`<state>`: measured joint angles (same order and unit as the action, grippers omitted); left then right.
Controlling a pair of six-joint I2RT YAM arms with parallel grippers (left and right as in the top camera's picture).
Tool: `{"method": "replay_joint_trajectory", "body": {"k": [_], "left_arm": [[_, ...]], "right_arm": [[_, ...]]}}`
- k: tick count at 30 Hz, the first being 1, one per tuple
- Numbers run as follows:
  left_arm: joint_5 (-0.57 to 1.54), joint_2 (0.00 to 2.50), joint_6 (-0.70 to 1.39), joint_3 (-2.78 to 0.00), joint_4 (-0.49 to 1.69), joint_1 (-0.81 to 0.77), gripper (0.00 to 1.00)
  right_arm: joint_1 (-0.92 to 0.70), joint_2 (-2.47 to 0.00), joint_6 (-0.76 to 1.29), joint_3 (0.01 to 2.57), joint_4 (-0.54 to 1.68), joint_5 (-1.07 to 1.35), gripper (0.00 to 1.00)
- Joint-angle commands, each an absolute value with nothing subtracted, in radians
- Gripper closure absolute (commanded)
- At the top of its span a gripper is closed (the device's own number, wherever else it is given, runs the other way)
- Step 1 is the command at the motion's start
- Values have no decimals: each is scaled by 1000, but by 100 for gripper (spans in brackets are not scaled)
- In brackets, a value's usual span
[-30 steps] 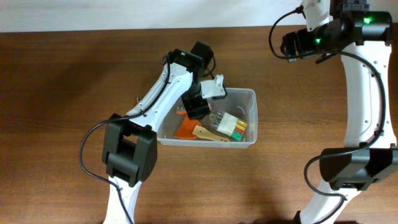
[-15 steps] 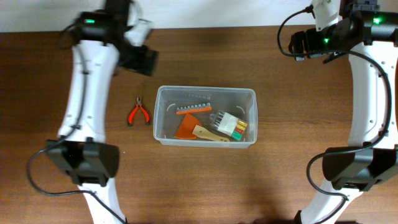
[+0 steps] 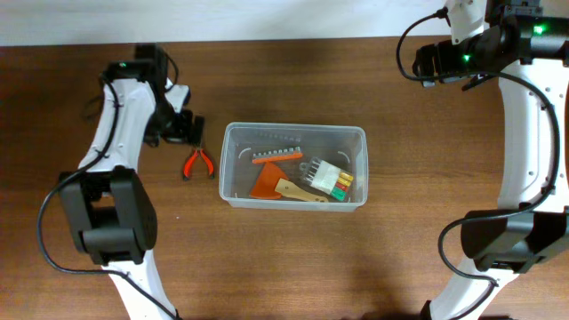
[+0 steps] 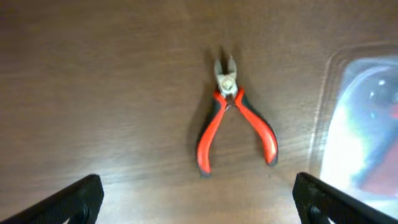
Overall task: Pack container
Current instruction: 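Lower the left gripper onto the red-black pliers and grasp them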
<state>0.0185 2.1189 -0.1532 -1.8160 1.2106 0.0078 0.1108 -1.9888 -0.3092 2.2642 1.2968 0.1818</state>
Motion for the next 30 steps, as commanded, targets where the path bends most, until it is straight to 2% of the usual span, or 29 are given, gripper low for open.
{"method": "replay_joint_trajectory", "body": {"k": [1,9,30], "left_arm": [[17,2117,-216,-1702,1143,-18,1],[-25,2117,-256,-1510,1001,-19,1],[-22,2117,-165,-1505,954,38,0]], "right_arm": [[115,-1985,-297,2267,1295,173,1],[115,-1985,-297,2267,1304,173,1],[115,-1985,-298,2267,1306,173,1]]}}
